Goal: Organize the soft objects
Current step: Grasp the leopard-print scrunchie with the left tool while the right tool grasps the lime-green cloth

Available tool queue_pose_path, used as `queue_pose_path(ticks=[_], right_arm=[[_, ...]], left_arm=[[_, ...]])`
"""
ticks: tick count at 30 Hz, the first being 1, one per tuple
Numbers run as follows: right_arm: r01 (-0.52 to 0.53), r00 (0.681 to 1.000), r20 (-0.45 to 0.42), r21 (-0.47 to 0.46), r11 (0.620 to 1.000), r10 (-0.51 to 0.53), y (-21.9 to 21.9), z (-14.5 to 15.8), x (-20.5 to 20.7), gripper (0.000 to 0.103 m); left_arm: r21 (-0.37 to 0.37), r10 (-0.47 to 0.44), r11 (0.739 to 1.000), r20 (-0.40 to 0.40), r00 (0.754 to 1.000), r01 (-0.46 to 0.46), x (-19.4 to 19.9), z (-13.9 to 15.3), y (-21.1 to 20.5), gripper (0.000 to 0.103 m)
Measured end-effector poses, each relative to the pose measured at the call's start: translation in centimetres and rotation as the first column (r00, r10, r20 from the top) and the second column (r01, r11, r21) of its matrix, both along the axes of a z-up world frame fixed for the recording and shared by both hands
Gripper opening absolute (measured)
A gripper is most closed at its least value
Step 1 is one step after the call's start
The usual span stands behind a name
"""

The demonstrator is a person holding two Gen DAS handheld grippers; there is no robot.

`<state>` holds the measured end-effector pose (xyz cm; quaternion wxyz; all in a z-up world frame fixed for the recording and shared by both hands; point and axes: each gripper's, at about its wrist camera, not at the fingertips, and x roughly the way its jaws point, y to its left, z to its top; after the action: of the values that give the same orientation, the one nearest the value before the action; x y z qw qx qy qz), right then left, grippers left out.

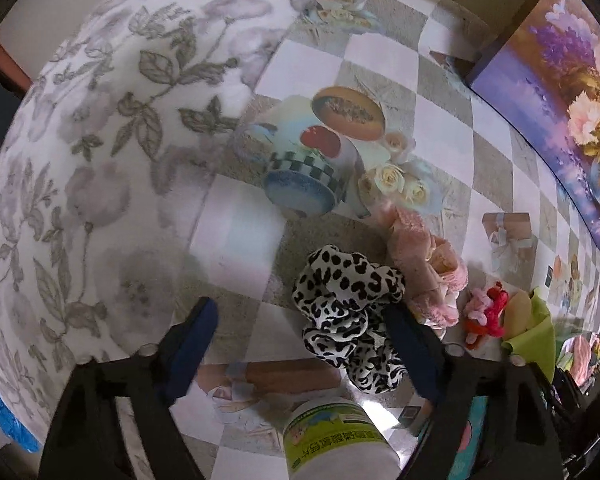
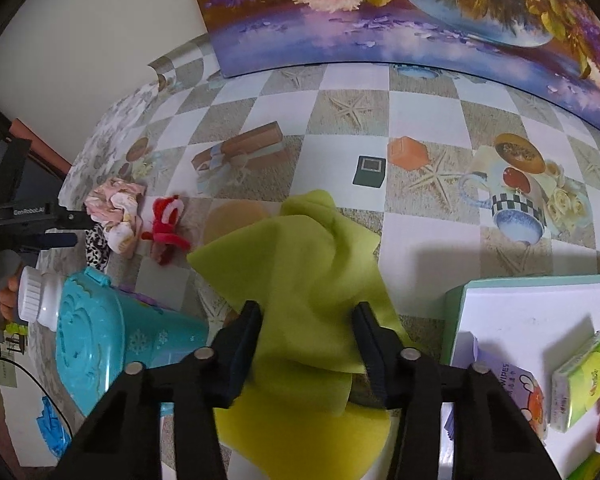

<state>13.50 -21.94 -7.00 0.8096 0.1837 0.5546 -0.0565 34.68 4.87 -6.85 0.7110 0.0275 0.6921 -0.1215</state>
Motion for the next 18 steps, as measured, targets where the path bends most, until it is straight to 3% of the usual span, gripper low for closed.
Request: queue_pose_path(ticks=[7,10,12,18], right_arm=[[-0.008,0.999,0.031,-0.013,1.000,0.009,-0.1,0.9,-0.2,0.016],[-0.004,0.999,0.045,-0.016,1.000,0.005,-0.2,1.4,-0.3,0.013],[0.001,0.999,0.054,-0.015,1.000,-0.001,-0.4,1.7,-0.4,0.011],[0.016,0.997,0.082,-0.002,1.000,-0.016,-0.9,2.5,-0.6,0.010]], left_arm=[[0.007,-0.027,1.000,-0.037,0.999,0.028,0.4,-0.9,0.0,0.064],[0.003,-0.042,0.999,-0.042,0.998,0.042,0.5,-1.3,-0.2,0.055],[-0.010,-0.058,0.998,-0.041,0.998,0.057,0.5,-1.3,-0.9,0.037],[-0.031,-0.054,0.998,-0.024,0.998,0.053,0.4,-1.2,-1.7,0.020]])
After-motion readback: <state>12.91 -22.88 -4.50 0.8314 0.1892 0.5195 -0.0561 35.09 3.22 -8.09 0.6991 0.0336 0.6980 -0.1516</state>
